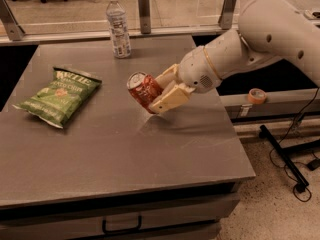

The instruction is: Knock coke can over

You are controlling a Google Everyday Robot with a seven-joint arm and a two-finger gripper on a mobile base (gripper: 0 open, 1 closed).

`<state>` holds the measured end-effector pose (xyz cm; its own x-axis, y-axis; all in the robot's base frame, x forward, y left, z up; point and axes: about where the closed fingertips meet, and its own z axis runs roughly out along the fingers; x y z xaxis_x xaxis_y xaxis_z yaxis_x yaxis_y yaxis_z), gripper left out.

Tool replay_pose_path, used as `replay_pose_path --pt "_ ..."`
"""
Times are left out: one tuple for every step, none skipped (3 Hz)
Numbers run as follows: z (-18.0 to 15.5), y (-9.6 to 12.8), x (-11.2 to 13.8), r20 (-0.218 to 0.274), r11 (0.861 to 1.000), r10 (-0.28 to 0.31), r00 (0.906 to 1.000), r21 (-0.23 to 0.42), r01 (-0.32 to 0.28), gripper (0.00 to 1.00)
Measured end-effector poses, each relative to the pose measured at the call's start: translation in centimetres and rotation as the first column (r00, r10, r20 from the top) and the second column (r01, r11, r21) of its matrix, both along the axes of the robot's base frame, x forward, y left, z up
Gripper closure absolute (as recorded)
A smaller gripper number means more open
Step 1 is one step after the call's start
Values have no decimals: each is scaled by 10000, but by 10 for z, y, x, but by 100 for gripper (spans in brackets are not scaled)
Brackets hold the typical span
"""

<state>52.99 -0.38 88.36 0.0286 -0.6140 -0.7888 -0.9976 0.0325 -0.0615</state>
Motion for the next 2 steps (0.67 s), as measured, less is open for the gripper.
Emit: replay_pose_path --pt "4 -9 5 -133 9764 86 9999 -2156 -113 100" --pt "-5 -14 6 -350 9099 502 9981 -4103 -602 100"
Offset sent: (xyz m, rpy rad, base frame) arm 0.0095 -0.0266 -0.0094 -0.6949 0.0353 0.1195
